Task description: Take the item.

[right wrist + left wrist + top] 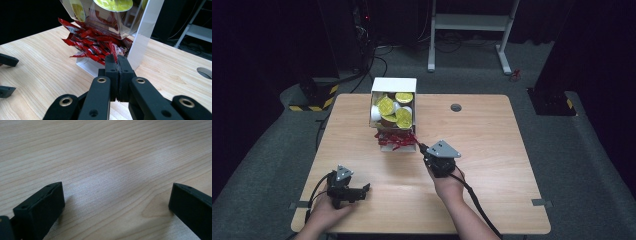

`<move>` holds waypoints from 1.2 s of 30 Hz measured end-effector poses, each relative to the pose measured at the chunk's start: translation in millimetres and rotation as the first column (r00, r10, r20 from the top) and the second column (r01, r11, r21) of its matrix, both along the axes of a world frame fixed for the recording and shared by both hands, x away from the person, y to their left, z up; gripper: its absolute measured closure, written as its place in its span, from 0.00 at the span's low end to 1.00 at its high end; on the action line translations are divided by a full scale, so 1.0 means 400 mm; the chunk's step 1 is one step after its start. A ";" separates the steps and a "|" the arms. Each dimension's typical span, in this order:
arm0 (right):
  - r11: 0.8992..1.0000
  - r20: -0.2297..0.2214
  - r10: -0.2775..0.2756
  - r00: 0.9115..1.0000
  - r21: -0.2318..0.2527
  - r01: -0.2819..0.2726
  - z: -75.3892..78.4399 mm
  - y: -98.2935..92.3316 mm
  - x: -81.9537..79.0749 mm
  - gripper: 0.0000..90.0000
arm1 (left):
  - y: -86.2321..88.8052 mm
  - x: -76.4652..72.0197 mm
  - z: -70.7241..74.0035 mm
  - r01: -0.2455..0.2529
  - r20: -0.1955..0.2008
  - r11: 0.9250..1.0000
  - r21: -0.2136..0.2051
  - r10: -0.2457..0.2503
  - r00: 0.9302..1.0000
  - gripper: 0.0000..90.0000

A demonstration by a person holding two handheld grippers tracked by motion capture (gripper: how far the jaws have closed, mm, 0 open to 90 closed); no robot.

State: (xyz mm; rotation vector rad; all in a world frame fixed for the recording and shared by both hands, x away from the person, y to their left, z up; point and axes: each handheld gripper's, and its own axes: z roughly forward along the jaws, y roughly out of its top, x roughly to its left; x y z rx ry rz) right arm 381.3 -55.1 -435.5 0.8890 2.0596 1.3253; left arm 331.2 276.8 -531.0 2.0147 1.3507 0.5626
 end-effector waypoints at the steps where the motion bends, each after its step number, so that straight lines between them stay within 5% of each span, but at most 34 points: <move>1: 1.000 0.001 -0.001 1.000 0.002 0.001 0.001 -0.002 -0.002 0.99 | 0.000 0.000 0.000 0.000 0.000 1.000 0.000 0.000 1.000 0.01; 36: 0.997 0.027 0.000 1.000 0.081 -0.003 0.002 -0.087 -0.068 1.00 | 0.000 0.000 0.000 0.000 0.000 1.000 0.000 0.000 1.000 0.01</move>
